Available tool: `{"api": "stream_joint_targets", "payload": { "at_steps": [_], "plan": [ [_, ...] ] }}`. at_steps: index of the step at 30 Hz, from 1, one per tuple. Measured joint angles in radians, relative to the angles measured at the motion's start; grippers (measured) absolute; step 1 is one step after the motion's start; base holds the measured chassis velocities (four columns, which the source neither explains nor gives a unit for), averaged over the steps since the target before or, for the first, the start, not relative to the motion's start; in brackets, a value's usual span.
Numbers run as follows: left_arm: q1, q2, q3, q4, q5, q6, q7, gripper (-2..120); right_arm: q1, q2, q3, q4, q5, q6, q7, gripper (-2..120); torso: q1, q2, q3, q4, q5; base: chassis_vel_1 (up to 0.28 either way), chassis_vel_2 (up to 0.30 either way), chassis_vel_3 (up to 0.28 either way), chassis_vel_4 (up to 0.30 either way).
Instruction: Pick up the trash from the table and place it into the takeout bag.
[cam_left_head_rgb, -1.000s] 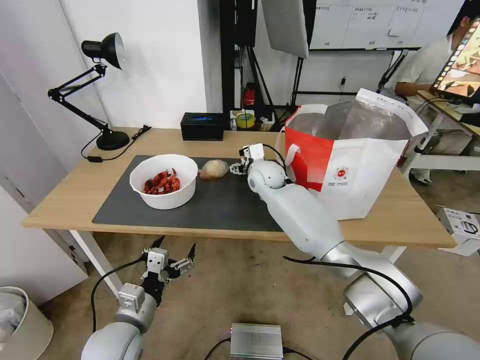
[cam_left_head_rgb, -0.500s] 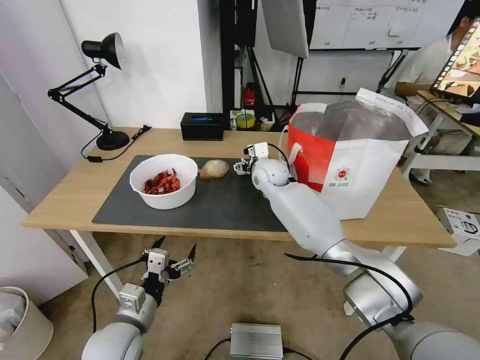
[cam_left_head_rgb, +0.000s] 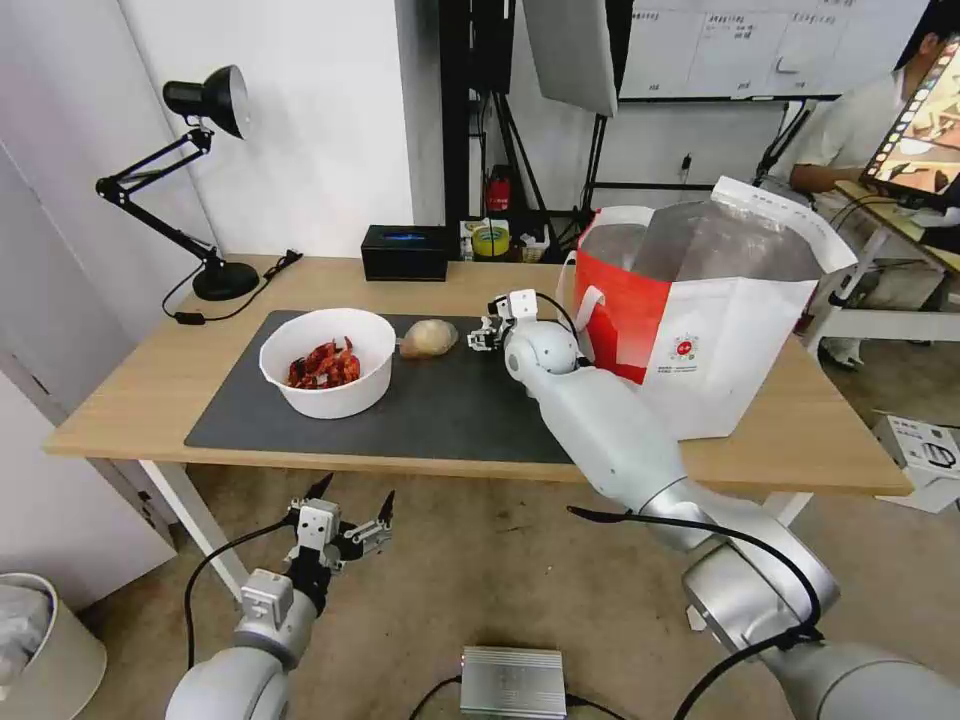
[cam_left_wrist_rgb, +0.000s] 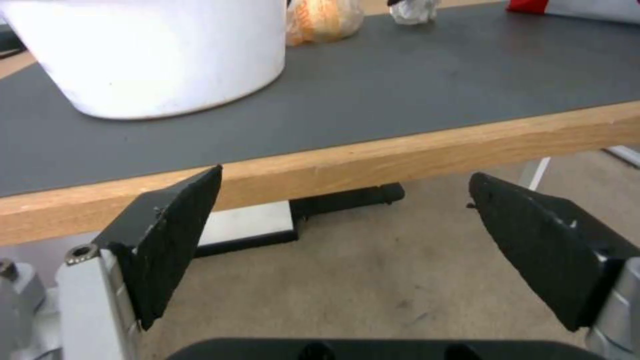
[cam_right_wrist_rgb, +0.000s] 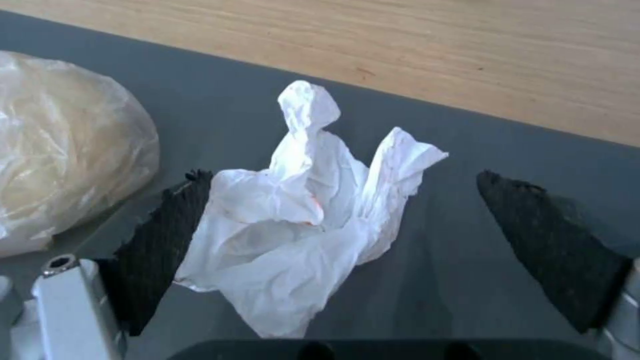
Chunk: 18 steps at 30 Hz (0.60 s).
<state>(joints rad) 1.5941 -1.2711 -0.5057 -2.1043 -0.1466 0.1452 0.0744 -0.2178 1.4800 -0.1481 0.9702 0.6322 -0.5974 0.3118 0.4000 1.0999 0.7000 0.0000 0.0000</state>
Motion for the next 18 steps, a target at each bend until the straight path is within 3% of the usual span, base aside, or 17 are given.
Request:
{"api": "stream_joint_targets", "payload": {
  "at_steps": [18],
  "plan": [
    [0.01, -0.003, 0.004, -0.011, 0.009, -0.001, -0.001, 100, 0.005, -0.009, -0.006, 0.015, 0.004, -0.004, -0.006, 100, 0.0, 0.0, 0.0, 0.0, 0.0, 0.0, 0.0, 0.0, 0.0]
  ]
}}
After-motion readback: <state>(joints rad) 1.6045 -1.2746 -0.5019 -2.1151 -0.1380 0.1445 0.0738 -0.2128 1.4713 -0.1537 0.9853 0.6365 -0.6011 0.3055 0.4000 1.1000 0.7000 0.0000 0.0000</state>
